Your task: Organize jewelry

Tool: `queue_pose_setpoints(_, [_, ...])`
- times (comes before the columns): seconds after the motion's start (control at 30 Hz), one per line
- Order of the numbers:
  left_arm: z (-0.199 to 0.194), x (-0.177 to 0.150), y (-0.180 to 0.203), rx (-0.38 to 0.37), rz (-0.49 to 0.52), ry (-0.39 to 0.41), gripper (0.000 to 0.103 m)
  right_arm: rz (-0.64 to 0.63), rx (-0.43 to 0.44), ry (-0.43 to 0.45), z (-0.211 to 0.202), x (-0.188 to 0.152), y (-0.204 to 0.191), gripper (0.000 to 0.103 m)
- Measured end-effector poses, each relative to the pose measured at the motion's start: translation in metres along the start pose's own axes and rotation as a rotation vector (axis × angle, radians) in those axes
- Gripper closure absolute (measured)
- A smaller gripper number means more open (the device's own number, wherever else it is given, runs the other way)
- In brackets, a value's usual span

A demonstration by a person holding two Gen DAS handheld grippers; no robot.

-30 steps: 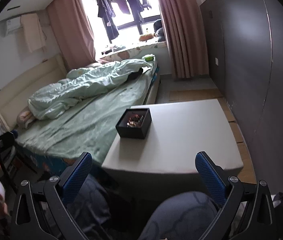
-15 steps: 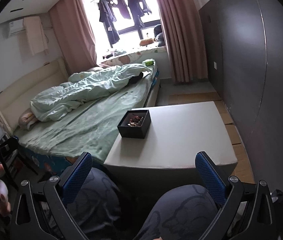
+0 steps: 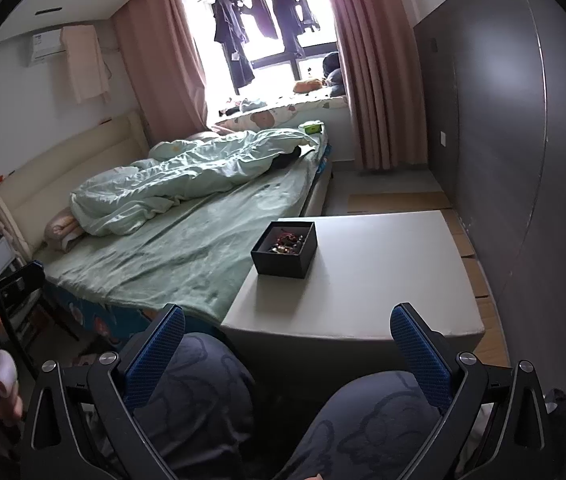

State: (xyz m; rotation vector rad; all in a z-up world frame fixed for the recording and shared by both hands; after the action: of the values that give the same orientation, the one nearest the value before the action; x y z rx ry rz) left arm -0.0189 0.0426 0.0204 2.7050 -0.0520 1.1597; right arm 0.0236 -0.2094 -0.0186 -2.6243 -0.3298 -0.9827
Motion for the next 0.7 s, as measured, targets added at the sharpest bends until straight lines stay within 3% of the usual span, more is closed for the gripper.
queue_pose_setpoints(0.7, [0.0024, -0.0005, 0.0034, 0.024, 0.014, -0.003, 0.000, -0.001, -0.001, -0.001, -0.0001, -0.0003, -0.0018, 0.000])
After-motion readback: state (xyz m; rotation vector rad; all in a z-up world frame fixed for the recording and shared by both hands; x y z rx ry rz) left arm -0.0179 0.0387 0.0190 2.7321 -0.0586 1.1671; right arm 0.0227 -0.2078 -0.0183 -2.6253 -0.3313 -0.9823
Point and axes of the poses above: each gripper's, at about its wrist camera, not at the fingertips, and z roughly the way its jaws point, y to its right, x to its top, the point moved 6 cm from there along z, roughly the way its jaws point, and after that the axes turned 14 degrees about -y, right-handed, at the moved point
